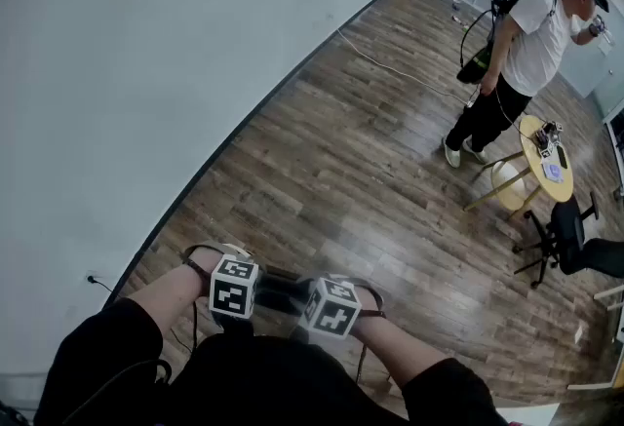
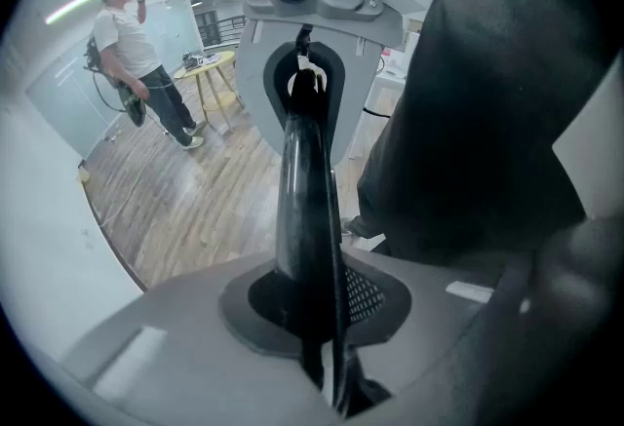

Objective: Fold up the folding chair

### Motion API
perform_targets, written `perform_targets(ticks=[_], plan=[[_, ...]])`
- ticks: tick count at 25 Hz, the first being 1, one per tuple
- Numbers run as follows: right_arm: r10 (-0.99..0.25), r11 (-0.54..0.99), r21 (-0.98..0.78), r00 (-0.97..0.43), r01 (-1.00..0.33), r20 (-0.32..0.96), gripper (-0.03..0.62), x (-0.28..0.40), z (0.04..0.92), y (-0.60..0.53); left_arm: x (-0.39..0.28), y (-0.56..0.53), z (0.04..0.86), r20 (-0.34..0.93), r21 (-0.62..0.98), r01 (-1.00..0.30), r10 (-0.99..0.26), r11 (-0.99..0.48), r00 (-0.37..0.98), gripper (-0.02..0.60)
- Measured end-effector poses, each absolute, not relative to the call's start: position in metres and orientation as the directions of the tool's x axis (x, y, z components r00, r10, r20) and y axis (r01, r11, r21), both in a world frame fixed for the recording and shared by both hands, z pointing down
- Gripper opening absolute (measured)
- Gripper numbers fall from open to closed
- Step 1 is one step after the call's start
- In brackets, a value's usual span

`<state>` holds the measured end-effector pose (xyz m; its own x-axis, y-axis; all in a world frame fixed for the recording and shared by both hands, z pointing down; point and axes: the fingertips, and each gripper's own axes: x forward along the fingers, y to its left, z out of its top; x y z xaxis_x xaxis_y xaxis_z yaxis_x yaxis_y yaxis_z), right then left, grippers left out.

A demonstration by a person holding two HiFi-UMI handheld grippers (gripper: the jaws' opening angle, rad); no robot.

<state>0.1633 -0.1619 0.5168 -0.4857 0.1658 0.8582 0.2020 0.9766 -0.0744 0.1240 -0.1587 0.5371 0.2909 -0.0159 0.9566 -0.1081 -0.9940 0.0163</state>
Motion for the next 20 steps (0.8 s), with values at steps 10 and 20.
perform_targets(ticks=[10, 20], plan=[[0.296, 0.924, -0.165, -0.372, 0.345, 0.880, 0.064, 0.078, 0.500, -0.150, 0.040, -0.137, 0.519, 0.950, 0.099, -0.194, 0.035, -0.976, 0.309, 0.057], [0.359, 0.828, -0.159, -0.291, 0.537, 0.887, 0.064, -0.059, 0.487, -0.108, -0.094, -0.086, 0.504, 0.955, 0.095, -0.400, -0.031, -0.911, 0.297, 0.060]])
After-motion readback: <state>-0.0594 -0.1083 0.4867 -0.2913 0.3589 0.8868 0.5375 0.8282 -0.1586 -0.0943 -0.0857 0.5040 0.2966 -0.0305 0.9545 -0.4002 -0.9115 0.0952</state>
